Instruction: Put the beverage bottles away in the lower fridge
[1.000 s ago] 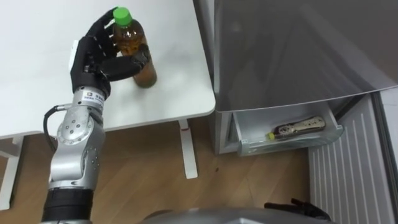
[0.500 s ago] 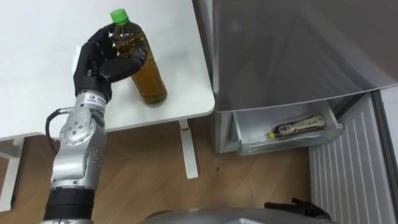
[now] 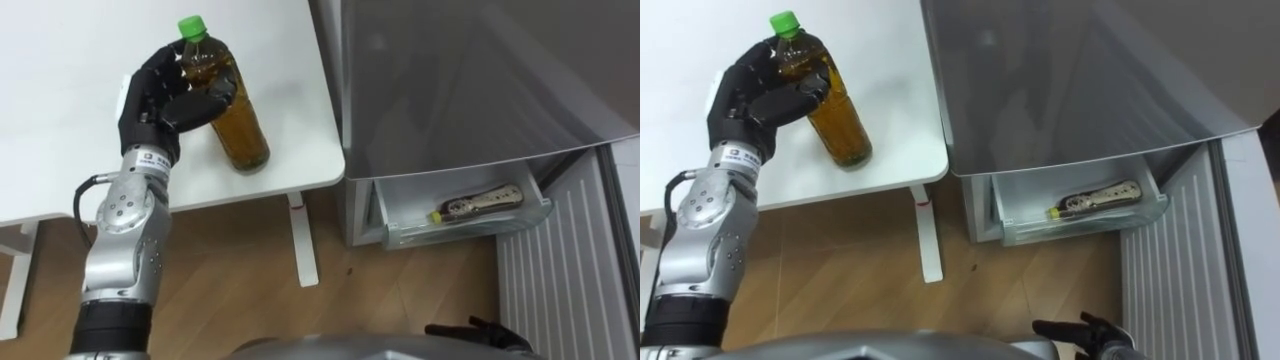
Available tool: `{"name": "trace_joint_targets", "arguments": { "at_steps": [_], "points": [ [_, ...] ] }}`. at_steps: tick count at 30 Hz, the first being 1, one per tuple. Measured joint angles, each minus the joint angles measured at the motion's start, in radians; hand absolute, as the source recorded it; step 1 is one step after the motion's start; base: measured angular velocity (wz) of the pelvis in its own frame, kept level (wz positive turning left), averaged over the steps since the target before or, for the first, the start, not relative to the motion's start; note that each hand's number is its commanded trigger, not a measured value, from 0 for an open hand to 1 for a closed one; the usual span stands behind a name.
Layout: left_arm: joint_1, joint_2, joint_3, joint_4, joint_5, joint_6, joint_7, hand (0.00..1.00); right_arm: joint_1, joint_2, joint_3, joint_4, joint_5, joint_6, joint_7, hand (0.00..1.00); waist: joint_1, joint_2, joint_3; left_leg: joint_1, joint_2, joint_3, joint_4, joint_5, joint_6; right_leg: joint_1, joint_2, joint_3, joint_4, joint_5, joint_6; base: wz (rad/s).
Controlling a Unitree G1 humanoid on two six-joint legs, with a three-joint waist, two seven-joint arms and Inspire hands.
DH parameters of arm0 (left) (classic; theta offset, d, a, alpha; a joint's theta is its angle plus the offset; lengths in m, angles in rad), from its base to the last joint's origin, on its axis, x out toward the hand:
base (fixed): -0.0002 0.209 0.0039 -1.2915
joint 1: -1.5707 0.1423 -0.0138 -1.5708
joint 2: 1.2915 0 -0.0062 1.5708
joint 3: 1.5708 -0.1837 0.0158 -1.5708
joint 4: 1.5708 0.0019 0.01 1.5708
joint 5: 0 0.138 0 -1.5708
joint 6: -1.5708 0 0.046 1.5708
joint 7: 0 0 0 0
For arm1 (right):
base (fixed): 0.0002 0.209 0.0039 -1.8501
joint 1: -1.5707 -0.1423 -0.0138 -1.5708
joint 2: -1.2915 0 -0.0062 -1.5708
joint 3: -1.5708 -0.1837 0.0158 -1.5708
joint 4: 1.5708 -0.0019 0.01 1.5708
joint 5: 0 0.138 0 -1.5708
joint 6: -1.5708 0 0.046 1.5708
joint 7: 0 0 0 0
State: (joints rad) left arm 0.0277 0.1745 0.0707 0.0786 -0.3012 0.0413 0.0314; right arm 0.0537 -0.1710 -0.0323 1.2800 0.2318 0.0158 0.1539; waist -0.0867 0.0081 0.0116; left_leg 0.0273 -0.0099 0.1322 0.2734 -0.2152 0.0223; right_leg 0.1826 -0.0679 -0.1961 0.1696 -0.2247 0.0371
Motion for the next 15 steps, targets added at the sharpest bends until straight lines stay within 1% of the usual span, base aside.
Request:
{"name": "trace_joint_targets", "arguments": {
  "at_steps": [5, 6, 7, 9, 12, 15],
  "points": [
    [-0.004, 0.0, -0.011, -0.01, 0.009, 0.005, -0.016, 1.0, -0.002, 0.005, 0.023, -0.009, -0.01, 0.0, 0.002, 0.0, 0.008, -0.01, -0.0049, 0.0, 0.0, 0.003, -0.004, 0.0, 0.0, -0.003, 0.0, 0.002, 0.0, 0.0, 0.0, -0.01],
    [-0.004, 0.0, -0.016, -0.026, 0.014, 0.013, -0.019, 1.0, -0.002, 0.005, 0.03, -0.013, -0.01, 0.0, 0.003, 0.0, 0.009, -0.011, -0.0052, 0.0, 0.0, 0.002, -0.004, 0.0, 0.0, -0.005, 0.0, 0.004, 0.0, 0.0, 0.0, -0.03],
    [-0.004, 0.0, -0.018, -0.049, 0.027, 0.03, -0.026, 1.0, -0.004, 0.005, 0.031, -0.017, -0.01, -0.001, 0.007, 0.0, 0.011, -0.011, -0.0046, -0.002, 0.0, 0.002, -0.004, 0.0, 0.0, -0.008, 0.0, 0.007, 0.0, 0.0, 0.0, -0.03],
    [-0.004, -0.001, -0.018, -0.079, 0.055, 0.041, -0.043, 1.0, -0.005, 0.006, 0.03, -0.017, -0.011, -0.001, 0.013, 0.0, 0.013, -0.012, -0.0044, -0.004, 0.0, 0.002, -0.004, 0.0, 0.0, -0.008, 0.0, 0.007, -0.001, 0.0, 0.0, 0.0],
    [-0.004, -0.003, -0.018, -0.142, 0.077, 0.041, -0.066, 1.0, -0.006, 0.009, 0.033, -0.03, -0.01, -0.002, 0.028, 0.0, 0.013, -0.01, -0.0046, -0.015, 0.0, -0.001, 0.001, 0.0, 0.0, -0.008, -0.001, -0.001, -0.001, 0.0, 0.0, 0.04],
    [-0.004, -0.006, -0.018, -0.195, 0.077, 0.041, -0.09, 1.0, -0.012, 0.021, 0.042, -0.029, -0.01, -0.006, 0.04, 0.0, 0.016, -0.006, -0.0056, -0.013, -0.001, -0.003, 0.001, 0.0, 0.0, -0.008, -0.001, -0.001, -0.002, 0.0, 0.0, 0.03]
  ]
}}
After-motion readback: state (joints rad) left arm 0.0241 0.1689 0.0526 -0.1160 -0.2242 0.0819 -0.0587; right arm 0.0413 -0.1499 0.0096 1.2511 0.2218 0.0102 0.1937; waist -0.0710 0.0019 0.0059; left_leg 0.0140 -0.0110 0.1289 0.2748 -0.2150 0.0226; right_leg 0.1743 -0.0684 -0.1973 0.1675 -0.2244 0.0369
